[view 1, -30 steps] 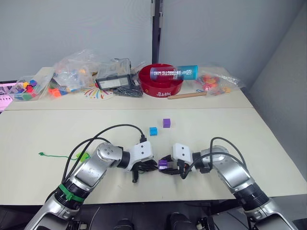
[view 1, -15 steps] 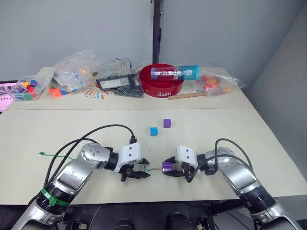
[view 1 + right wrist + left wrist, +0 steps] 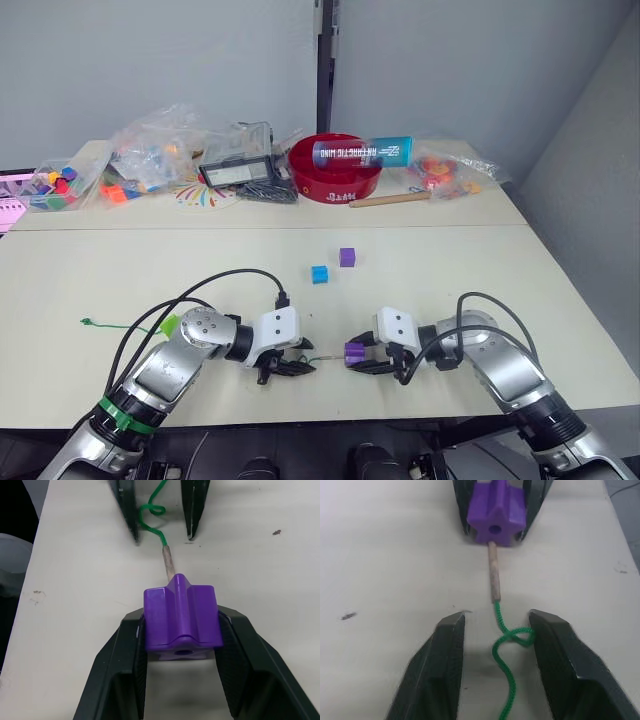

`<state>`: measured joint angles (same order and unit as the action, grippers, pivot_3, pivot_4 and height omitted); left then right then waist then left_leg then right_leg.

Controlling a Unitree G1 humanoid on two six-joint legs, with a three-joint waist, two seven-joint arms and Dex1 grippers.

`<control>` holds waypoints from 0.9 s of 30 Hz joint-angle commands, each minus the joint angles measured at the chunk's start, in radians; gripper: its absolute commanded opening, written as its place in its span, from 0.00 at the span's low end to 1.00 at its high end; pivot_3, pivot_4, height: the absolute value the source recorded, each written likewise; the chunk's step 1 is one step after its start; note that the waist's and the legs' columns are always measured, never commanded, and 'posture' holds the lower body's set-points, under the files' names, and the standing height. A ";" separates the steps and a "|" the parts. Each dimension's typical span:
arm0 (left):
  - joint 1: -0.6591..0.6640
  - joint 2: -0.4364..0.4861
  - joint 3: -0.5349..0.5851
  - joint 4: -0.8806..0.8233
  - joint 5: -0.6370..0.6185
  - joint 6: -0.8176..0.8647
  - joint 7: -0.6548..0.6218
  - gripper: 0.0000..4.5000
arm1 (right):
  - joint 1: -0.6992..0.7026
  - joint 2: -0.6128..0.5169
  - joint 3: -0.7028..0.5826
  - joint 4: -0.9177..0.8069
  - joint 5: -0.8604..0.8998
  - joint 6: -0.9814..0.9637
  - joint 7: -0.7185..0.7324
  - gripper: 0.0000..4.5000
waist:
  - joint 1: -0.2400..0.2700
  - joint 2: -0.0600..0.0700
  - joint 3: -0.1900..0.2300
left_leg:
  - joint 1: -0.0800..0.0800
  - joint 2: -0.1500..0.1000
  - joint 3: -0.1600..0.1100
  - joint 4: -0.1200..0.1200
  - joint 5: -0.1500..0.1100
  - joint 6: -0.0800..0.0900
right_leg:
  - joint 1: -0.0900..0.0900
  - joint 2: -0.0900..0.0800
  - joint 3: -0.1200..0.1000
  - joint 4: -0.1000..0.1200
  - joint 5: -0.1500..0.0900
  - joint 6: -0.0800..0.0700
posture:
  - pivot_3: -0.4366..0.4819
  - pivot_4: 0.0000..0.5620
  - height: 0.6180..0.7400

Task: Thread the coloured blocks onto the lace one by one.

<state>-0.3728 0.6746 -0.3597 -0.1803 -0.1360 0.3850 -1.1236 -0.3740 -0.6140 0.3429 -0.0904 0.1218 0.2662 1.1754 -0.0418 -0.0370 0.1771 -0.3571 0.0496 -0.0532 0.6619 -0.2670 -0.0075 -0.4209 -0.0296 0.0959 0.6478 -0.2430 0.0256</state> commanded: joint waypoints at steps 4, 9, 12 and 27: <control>0.003 -0.024 -0.028 0.033 0.031 -0.028 0.003 0.00 | 0.027 -0.027 -0.002 -0.035 0.010 0.022 0.010 0.31 | 0.000 0.000 0.000 | 0.000 0.000 0.000 0.000 0.000 0.000 | 0.000 0.000 0.000 0.000 0.000 0.000 | 0.48 0.27 0.92; 0.000 -0.034 -0.017 0.028 0.017 -0.035 -0.003 0.00 | 0.031 -0.041 -0.008 -0.029 0.015 0.019 0.007 0.31 | 0.002 0.000 0.000 | 0.000 0.000 0.000 0.000 0.000 0.000 | 0.000 0.000 0.000 0.000 0.000 0.000 | 0.48 0.27 0.92; -0.006 -0.027 -0.006 0.017 0.011 -0.028 -0.008 0.00 | 0.031 -0.044 -0.010 -0.024 0.015 0.020 0.001 0.31 | 0.002 0.000 0.000 | 0.000 0.000 0.000 0.000 0.000 0.000 | 0.000 0.000 0.000 0.000 0.000 0.000 | 0.48 0.27 0.92; 0.023 0.028 0.059 -0.044 -0.041 0.023 -0.014 0.00 | 0.038 -0.029 0.003 -0.029 0.009 0.027 -0.022 0.31 | -0.001 0.000 0.000 | 0.000 0.000 0.000 0.000 0.000 0.000 | 0.000 0.000 0.000 0.000 0.000 0.000 | 0.48 0.27 0.92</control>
<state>-0.3508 0.7018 -0.3061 -0.1861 -0.1606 0.4018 -1.1379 -0.3460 -0.6411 0.3362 -0.1185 0.1413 0.2783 1.1580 -0.0433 -0.0370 0.1771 -0.3568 0.0495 -0.0532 0.6619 -0.2670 -0.0075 -0.4208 -0.0295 0.0959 0.6480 -0.2430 0.0257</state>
